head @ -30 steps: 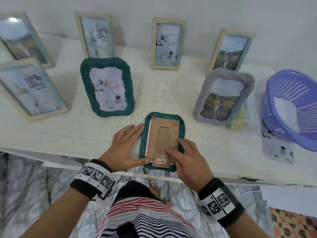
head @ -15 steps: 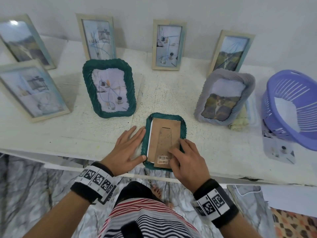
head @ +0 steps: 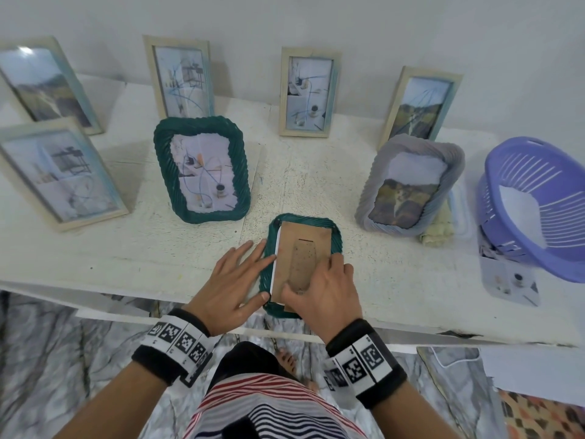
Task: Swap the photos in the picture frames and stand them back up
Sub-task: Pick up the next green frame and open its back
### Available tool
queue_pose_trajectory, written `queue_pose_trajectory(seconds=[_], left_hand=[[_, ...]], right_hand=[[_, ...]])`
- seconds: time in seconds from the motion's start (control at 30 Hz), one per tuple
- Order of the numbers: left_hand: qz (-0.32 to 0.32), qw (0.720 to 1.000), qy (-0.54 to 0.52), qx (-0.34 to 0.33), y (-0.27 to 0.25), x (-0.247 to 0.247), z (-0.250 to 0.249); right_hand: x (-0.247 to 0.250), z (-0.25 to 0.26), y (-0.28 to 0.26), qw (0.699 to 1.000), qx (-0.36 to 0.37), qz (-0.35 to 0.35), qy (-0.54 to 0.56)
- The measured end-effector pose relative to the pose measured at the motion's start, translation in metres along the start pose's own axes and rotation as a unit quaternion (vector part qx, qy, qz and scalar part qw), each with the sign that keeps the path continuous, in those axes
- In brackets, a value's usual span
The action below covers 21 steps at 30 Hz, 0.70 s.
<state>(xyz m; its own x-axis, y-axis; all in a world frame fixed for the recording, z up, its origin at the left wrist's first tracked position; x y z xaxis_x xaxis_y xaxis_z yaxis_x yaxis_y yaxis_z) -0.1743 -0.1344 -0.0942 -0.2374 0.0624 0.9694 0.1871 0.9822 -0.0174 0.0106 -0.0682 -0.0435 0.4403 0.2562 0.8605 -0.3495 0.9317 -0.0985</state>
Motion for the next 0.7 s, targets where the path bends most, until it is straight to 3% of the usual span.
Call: queue_pose_trajectory(seconds=[0.17, 0.5, 0.6, 0.7], left_hand=[[-0.009, 1.000, 0.015, 0.004, 0.000, -0.001, 0.000], [-0.016, 1.000, 0.019, 0.008, 0.000, -0.004, 0.000], [-0.023, 1.000, 0.016, 0.008, -0.001, -0.005, 0.000], [-0.023, 1.000, 0.015, 0.008, 0.000, -0.006, 0.001]], right_hand=[[0.013, -0.010, 0.004, 0.987, -0.070, 0.031, 0.145], [0.035, -0.028, -0.013, 0.950, -0.080, -0.002, 0.301], [0.054, -0.044, -0.020, 0.952, -0.085, -0.009, 0.293], [0.070, -0.068, -0.027, 0.976, -0.097, -0.009, 0.197]])
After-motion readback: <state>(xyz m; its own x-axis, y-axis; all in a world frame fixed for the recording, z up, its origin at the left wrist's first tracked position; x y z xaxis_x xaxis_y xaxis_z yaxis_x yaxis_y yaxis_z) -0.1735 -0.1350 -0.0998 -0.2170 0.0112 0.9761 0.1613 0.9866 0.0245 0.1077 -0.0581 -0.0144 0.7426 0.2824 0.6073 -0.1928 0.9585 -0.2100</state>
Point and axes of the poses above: each hand's wrist, its own y-axis towards the middle knuckle, its own x-axis out of the back of the hand, z = x × y, the point moved 1 cm from there along y, towards the middle knuckle, and after that the axes turned 12 degrees about y, right-handed, at the moved point
